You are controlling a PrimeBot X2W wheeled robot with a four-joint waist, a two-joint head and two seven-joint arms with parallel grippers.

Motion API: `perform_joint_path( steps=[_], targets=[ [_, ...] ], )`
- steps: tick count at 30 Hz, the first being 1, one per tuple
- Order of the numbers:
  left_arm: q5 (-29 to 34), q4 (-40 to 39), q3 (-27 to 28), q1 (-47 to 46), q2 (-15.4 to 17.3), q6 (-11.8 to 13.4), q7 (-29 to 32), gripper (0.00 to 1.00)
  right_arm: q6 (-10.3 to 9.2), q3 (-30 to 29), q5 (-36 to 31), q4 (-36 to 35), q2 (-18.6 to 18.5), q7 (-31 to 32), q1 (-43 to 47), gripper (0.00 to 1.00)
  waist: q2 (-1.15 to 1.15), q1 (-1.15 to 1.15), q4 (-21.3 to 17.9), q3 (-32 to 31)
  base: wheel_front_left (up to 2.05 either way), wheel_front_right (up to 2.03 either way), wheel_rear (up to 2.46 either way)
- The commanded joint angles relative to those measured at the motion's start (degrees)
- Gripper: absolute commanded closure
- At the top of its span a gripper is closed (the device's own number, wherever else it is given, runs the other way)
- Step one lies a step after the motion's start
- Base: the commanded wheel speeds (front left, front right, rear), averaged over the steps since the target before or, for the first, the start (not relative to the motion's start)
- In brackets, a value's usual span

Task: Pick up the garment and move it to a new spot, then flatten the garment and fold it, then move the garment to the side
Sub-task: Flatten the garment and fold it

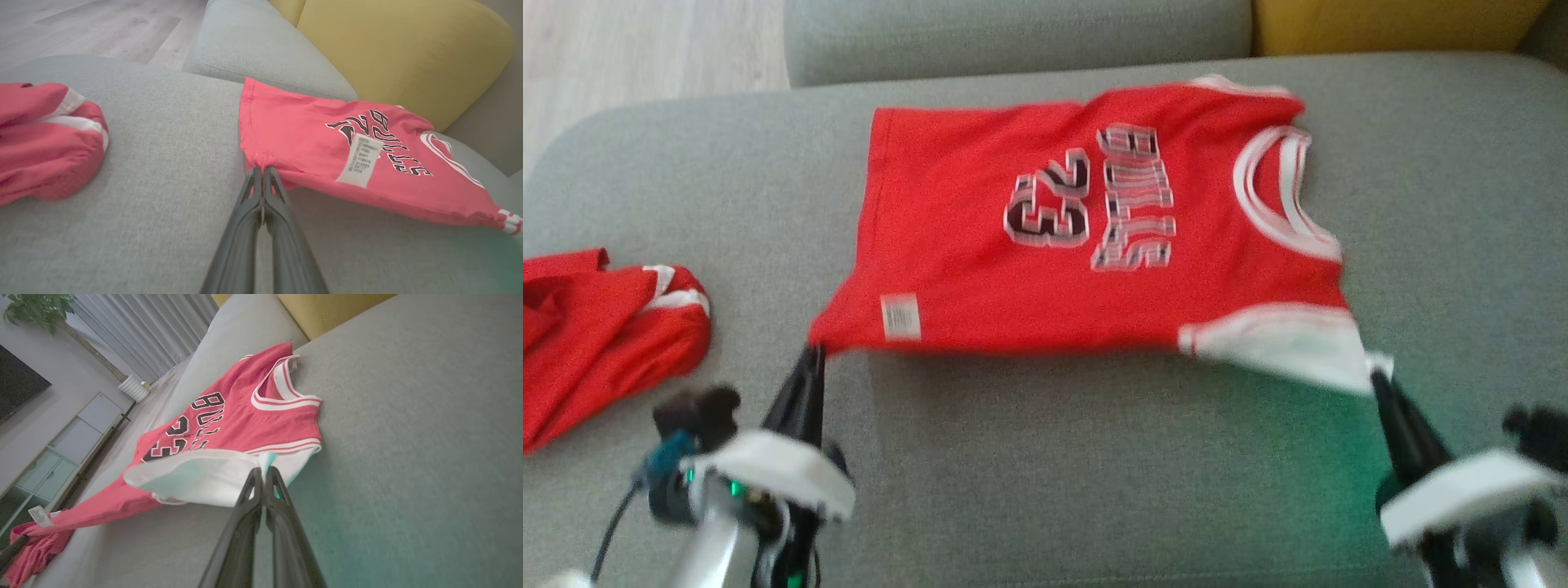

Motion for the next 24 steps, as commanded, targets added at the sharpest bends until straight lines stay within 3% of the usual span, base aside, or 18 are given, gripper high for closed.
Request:
perform_joint_path(
  steps=[1, 6, 11, 16, 24],
  targets=[
    [0.38, -4.06, 2.03, 0.10, 1.97, 1.05, 0.95, 1.00, 0.44, -0.65, -1.07, -4.32, 0.84, 1.52, 0.94, 1.00, -0.01, 0.00, -0.04, -0.92, 0.00, 0.00, 0.00],
    [0.10, -17.18, 2.89, 10.26, 3.40, 6.28, 7.03, 1.00, 0.44, -7.41, -6.36, -16.78, 7.71, 11.95, 11.53, 1.00, -0.01, 0.00, -0.13, -2.57, 0.00, 0.00, 0.00],
    [-0.05, -26.99, 3.07, 17.18, 4.53, 9.35, 11.46, 1.00, 0.44, -10.54, -8.12, -26.00, 10.34, 19.74, 18.18, 1.00, -0.01, 0.00, 0.06, -3.45, 0.00, 0.00, 0.00],
    [0.02, -32.27, 2.99, 21.05, 5.54, 11.12, 14.57, 1.00, 0.44, -13.21, -8.19, -29.55, 10.74, 23.54, 22.00, 1.00, -0.01, 0.00, 0.27, -4.25, 0.00, 0.00, 0.00],
    [-0.11, -34.15, 3.18, 20.69, 6.53, 11.82, 16.71, 1.00, 0.44, -14.47, -8.04, -30.15, 10.77, 23.73, 21.27, 1.00, -0.01, 0.00, 0.37, -4.12, 0.00, 0.00, 0.00]
  ],
)
